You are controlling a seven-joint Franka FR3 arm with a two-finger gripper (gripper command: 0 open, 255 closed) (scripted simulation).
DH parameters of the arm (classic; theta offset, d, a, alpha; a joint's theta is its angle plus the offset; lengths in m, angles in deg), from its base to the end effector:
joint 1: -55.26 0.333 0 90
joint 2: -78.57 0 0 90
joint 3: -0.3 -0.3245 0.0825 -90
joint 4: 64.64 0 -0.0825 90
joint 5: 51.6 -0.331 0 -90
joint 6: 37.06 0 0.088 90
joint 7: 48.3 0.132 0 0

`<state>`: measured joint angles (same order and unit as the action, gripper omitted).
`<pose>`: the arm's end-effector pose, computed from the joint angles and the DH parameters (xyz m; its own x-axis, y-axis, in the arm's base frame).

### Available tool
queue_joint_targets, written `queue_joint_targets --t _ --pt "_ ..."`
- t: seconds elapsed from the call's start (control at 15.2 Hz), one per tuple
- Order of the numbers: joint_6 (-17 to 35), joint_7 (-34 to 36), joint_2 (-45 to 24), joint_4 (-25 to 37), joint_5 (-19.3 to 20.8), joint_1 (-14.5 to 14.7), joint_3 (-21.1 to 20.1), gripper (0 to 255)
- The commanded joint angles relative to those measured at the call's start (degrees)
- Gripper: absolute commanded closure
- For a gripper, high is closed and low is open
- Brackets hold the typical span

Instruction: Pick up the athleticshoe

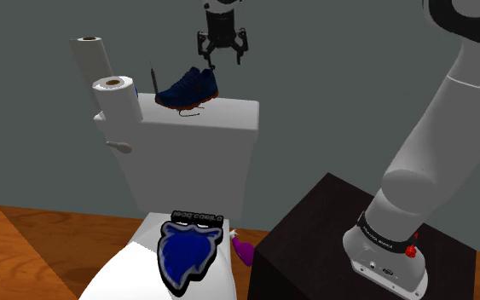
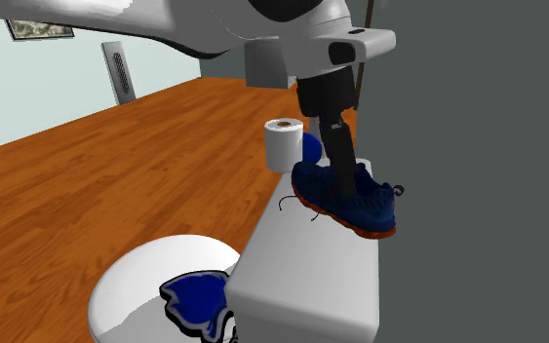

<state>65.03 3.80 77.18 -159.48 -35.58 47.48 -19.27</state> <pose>0.5250 0.0763 0.5839 0.7685 -0.5804 0.2692 -0.6198 -0.7798 0.0881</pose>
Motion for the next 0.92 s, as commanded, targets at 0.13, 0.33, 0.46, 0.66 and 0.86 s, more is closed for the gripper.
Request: queue_joint_targets --t 0.13,0.33,0.46,0.66,0.86 --pt "-5.1 6.9 -11.3 14.3 5.6 2.1 -0.5 0" --pt "-8.5 9.4 -17.8 23.6 8.3 4.1 0.2 0" --pt "-6.8 9.8 -17.3 21.3 8.2 3.8 0.3 0" --pt "-4.3 10.5 -16.8 18.2 8.1 3.4 0.3 0" --pt "-2.3 11.1 -16.4 15.7 8.1 3.1 0.3 0"
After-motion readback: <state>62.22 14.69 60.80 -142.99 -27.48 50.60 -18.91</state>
